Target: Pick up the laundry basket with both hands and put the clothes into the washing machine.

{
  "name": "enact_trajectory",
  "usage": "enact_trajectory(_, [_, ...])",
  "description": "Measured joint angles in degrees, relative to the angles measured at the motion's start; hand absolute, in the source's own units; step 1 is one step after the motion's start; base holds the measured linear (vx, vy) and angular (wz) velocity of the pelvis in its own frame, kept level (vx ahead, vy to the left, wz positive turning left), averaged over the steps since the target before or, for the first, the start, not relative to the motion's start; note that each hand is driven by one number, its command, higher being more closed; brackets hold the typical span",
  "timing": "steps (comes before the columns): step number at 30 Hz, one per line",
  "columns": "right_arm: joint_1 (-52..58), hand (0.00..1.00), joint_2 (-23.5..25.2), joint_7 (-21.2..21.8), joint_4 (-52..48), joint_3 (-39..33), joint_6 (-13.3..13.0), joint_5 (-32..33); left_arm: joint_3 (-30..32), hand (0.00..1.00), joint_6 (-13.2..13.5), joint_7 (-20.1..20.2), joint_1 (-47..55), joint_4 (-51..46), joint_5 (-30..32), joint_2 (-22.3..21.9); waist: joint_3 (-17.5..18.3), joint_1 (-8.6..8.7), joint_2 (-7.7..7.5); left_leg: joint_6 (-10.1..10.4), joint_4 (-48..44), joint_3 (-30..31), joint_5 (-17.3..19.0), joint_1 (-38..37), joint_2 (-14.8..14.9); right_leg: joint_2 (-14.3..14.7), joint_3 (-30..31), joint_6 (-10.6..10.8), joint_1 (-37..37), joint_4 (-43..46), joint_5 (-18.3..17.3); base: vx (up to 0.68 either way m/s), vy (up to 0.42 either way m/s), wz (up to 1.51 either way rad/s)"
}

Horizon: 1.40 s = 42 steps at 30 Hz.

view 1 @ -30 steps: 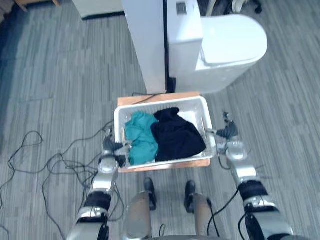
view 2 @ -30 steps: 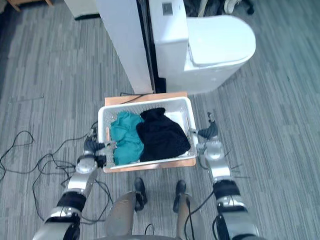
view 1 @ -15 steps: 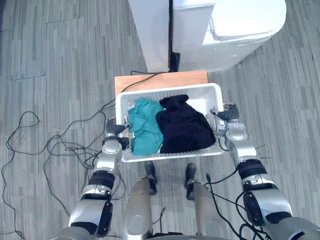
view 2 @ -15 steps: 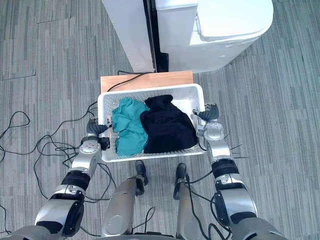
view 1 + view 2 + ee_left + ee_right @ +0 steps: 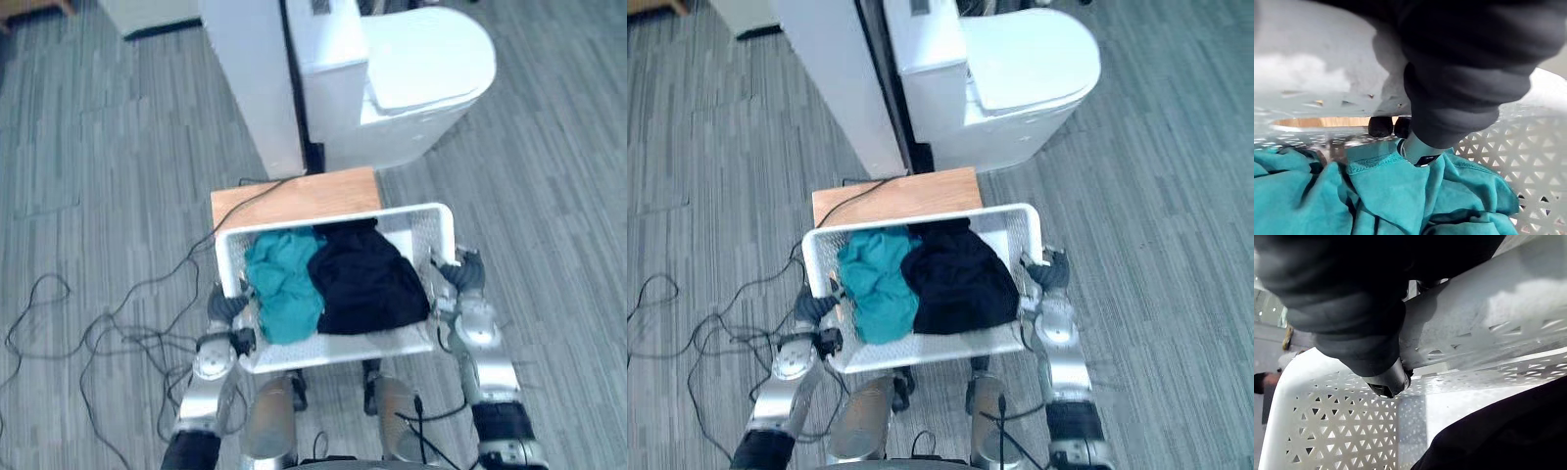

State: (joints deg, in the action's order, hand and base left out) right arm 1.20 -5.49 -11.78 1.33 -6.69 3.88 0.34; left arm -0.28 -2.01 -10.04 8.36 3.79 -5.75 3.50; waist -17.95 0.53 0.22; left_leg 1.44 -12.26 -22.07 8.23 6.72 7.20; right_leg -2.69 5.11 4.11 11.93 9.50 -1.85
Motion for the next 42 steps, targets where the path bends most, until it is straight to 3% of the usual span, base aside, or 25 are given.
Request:
enact_trajectory(3, [2.8, 1.00, 0.9, 1.2, -1.9, -0.1, 0.0, -1.6, 0.2, 1.00, -0.1, 0.2, 1.8, -1.9, 0.8, -0.5, 1.2, 1.46, -0.48, 0.2, -1.1, -7.9, 2.9, -5.1, 1.0, 1.6, 6.3, 1.6, -1.1, -0.5, 1.6, 0.00, 0.078, -1.36])
enact_trajectory(5, [4.6, 1.00, 1.6, 2.0, -2.7, -0.2, 0.0, -1.7, 0.7, 1.00, -0.1, 1.2, 1.9, -2.5, 1.9, -0.4, 2.3, 1.92, -1.08, 0.4, -1.5, -13.6, 4.3, -7.3, 2.1, 2.0, 3.9, 0.4, -1.1, -4.3, 4.3, -0.04, 0.061, -1.65])
enact_trajectory(6, [5.5, 1.00, 2.2, 2.1, -2.7, -0.2, 0.0, -2.1, 0.9, 1.00, -0.4, 1.4, 1.9, -2.6, 2.0, -0.2, 2.4, 2.26, -1.21, 0.3, -1.9, -18.1, 5.2, -9.0, 3.7, 0.8, -2.4, -3.5, -1.8, -6.0, 2.7, -0.03, 0.038, -1.85])
enact_trajectory(10, [5.8, 1.00, 2.8, 2.1, -0.8, -0.5, 0.0, -2.1, 0.9, 1.00, -1.8, 2.4, 1.9, -2.5, 2.5, 0.4, 4.0, 2.33, -1.61, 2.1, -2.9, -33.2, 6.7, -15.6, 6.7, -8.8, -36.0, -9.6, 0.1, 4.2, -1.4, 0.04, -0.011, -1.84])
enact_trajectory(12, [5.4, 1.00, 2.8, 2.1, 0.6, -0.5, 0.0, -2.0, 1.0, 1.00, -1.9, 2.3, 1.8, -2.0, 2.5, 0.4, 5.6, 2.60, -2.13, 2.4, -5.1, -36.4, 6.9, -16.6, 7.8, -8.9, -37.8, -7.3, 0.5, 5.0, 0.4, 0.19, -0.196, -1.49])
enact_trajectory(14, [5.4, 1.00, 2.5, 2.1, 0.8, -0.3, 0.0, -1.9, 1.0, 1.00, -1.9, 2.3, 1.8, -1.2, 2.5, 0.1, 6.3, 3.22, -0.77, 2.3, -14.1, -35.9, 7.8, -17.3, 13.4, -4.4, -32.7, -6.2, 1.1, 5.3, 2.0, 0.17, -0.219, -1.36])
enact_trajectory(15, [5.4, 1.00, 2.2, 2.1, 1.0, -0.1, 0.0, -1.8, 1.0, 1.00, -1.9, 2.3, 1.8, -0.8, 2.5, 0.1, 6.5, 3.16, -0.22, 1.1, -18.3, -35.3, 7.8, -17.2, 15.9, -2.9, -31.1, -6.8, 1.2, 5.5, 1.5, 0.22, -0.234, -1.59])
enact_trajectory(17, [4.8, 1.00, 1.2, 1.9, 2.1, 1.1, 0.2, -0.9, 1.0, 1.00, -2.0, 2.2, 1.8, 0.1, 2.2, 0.7, 7.2, 2.03, 0.67, -13.9, -35.5, -22.9, 3.9, -11.8, 23.1, 3.8, -23.5, -9.3, 0.0, 5.3, -0.3, 0.28, -0.246, -1.77])
enact_trajectory(18, [4.6, 1.00, 1.2, 1.9, 2.1, 1.6, 0.3, -0.9, 1.2, 1.00, -2.0, 2.2, 1.8, 0.1, 2.0, 0.8, 7.2, 1.59, 0.64, -12.2, -38.1, -16.5, 5.2, -9.6, 21.6, 5.4, -22.1, -9.9, -0.4, 5.0, -0.6, 0.27, -0.117, -1.89])
enact_trajectory(19, [3.1, 1.00, -0.1, 2.0, 2.2, 3.0, 0.8, -0.9, 2.4, 1.00, -1.9, 1.8, 1.9, 0.2, 1.8, 0.4, 7.1, -0.07, 0.58, -9.0, -41.2, -5.1, 8.3, -5.9, 15.2, 8.4, -16.8, -11.6, -1.6, 4.0, -1.0, 0.30, -0.067, -2.23])
enact_trajectory(20, [1.6, 1.00, -1.2, 2.1, 2.4, 4.7, 1.2, -1.0, 3.3, 1.00, -1.9, 1.0, 3.6, 0.3, 1.7, -0.8, 7.0, -1.57, 0.71, -8.2, -42.5, 3.0, 10.5, -3.0, 8.1, 10.5, -11.9, -12.2, -4.2, 2.5, -0.8, 0.31, -0.050, -2.36])
enact_trajectory(22, [0.9, 1.00, -2.3, 2.1, 2.4, 5.5, 1.2, -1.4, 3.2, 1.00, -1.9, 0.9, 5.9, 0.2, 1.6, -1.5, 7.0, -2.54, 0.63, -6.2, -40.0, 10.9, 12.6, 2.3, -0.2, 11.1, -7.2, -12.3, -8.3, 1.0, -1.3, 0.24, -0.020, -1.61])
enact_trajectory(24, [0.6, 1.00, -4.0, 2.2, 2.4, 5.8, 1.2, -1.5, 2.8, 1.00, -1.9, 1.0, 6.8, 0.1, 1.5, -2.4, 7.1, -3.22, 1.23, -3.8, -32.5, 15.6, 12.7, 7.8, -4.5, 11.0, -4.0, -11.4, -11.0, -1.1, -2.5, 0.21, 0.028, -1.04])
enact_trajectory(26, [0.5, 1.00, -5.2, 2.2, 2.5, 6.2, 1.2, -1.5, 3.0, 1.00, -1.9, 1.0, 6.8, -0.1, 1.5, -3.4, 7.2, -3.32, 1.95, 1.1, -21.6, 17.2, 9.6, 12.4, -6.3, 11.0, -1.7, -11.3, -13.5, -3.9, -2.7, 0.29, 0.070, -0.66])
enact_trajectory(27, [0.5, 1.00, -5.7, 2.2, 2.5, 6.2, 1.2, -1.5, 3.1, 1.00, -1.9, 1.0, 6.9, -0.7, 1.5, -3.9, 7.3, -3.48, 2.79, 3.9, -13.4, 16.1, 6.2, 14.4, -6.2, 11.2, -1.0, -11.1, -15.0, -5.5, -3.4, 0.49, 0.123, -0.47])
enact_trajectory(28, [0.5, 1.00, -6.4, 2.1, 2.7, 6.2, 1.2, -1.5, 3.1, 1.00, -1.9, 1.1, 7.0, -1.5, 1.5, -4.5, 7.3, -4.04, 4.06, 4.4, -5.6, 14.4, 2.3, 14.8, -5.5, 12.0, -0.1, -11.1, -16.4, -6.4, -4.3, 0.51, 0.133, -0.45])
enact_trajectory(29, [0.5, 1.00, -6.9, 2.1, 3.2, 6.2, 1.2, -1.5, 3.0, 1.00, -1.9, 1.1, 7.0, -1.7, 1.5, -4.7, 7.3, -4.54, 4.64, 4.0, -2.5, 13.4, 0.1, 14.9, -5.0, 12.3, 0.4, -10.8, -17.3, -6.6, -5.1, 0.60, 0.156, -0.39])
enact_trajectory(31, [0.2, 1.00, -6.7, 2.1, 5.9, 6.7, 1.5, -1.6, 3.1, 1.00, -2.2, 1.1, 7.5, -1.7, 1.8, -5.0, 8.4, -5.78, 3.51, -1.0, -0.3, 11.1, -7.9, 13.7, -5.6, 11.1, 2.0, -9.2, -19.3, -4.9, -8.9, 0.55, 0.133, -0.31])
enact_trajectory(33, [0.1, 1.00, -6.1, 2.6, 7.0, 6.8, 1.5, -2.2, 3.1, 1.00, -2.3, 1.2, 8.7, -2.0, 2.0, -5.4, 9.6, -5.97, 2.32, -9.3, -1.2, 8.2, -9.4, 11.6, -7.0, 9.0, 1.4, -4.7, -17.4, 3.2, -12.6, 0.61, 0.136, -0.16])
enact_trajectory(34, [0.2, 1.00, -5.4, 3.0, 7.7, 6.5, 1.5, -2.8, 3.1, 1.00, -2.4, 1.2, 9.1, -2.0, 2.0, -5.4, 9.7, -6.01, 1.28, -10.1, -4.1, 7.6, -6.0, 10.6, -8.5, 7.1, 0.5, 5.4, -13.4, 16.3, -16.3, 0.81, 0.149, 0.08])
enact_trajectory(35, [0.2, 1.00, -4.5, 3.4, 8.8, 5.6, 1.5, -3.3, 2.6, 1.00, -2.8, 1.3, 9.2, -1.9, 2.0, -4.9, 9.7, -5.60, 1.25, -10.5, -6.8, 8.2, -2.2, 8.7, -9.5, 5.6, -0.3, 11.9, -9.5, 30.0, -15.5, 0.67, 0.118, 0.19])
enact_trajectory(37, [0.8, 1.00, -3.9, 3.5, 9.9, 5.3, 1.6, -3.9, 1.9, 1.00, -3.3, 1.3, 9.3, -1.5, 2.2, -3.9, 9.7, -4.37, 1.19, -11.2, -7.7, 9.8, 2.3, 3.3, -11.8, 1.3, -4.1, 11.3, -5.1, 47.4, -14.7, 0.72, 0.097, 0.39])
enact_trajectory(38, [1.5, 1.00, -3.6, 3.7, 10.0, 5.2, 1.6, -4.0, 1.3, 1.00, -3.3, 1.2, 9.2, -1.4, 2.7, -3.1, 9.6, -3.76, 1.45, -11.3, -7.0, 11.0, 4.3, -0.8, -12.3, -1.7, -7.0, 8.2, -2.7, 53.0, -15.7, 0.75, 0.084, 0.40])
enact_trajectory(40, [2.3, 1.00, -3.3, 4.3, 10.0, 4.7, 1.6, -4.0, 0.5, 1.00, -3.2, 1.2, 8.9, -1.5, 3.1, -1.8, 9.8, -2.50, 2.06, -10.9, -4.7, 14.1, 6.6, -6.1, -11.8, -4.5, -11.5, -0.3, 1.9, 53.2, -17.7, 0.44, 0.014, 0.43])
enact_trajectory(42, [3.0, 1.00, -3.2, 4.4, 9.9, 4.5, 1.6, -4.0, -0.2, 1.00, -3.2, 1.3, 8.2, -1.4, 3.1, -0.4, 9.7, -1.22, 2.24, -9.8, -3.1, 16.5, 8.6, -9.8, -10.2, -5.1, -13.0, -1.9, 7.9, 46.4, -18.6, 0.60, -0.055, 0.55])
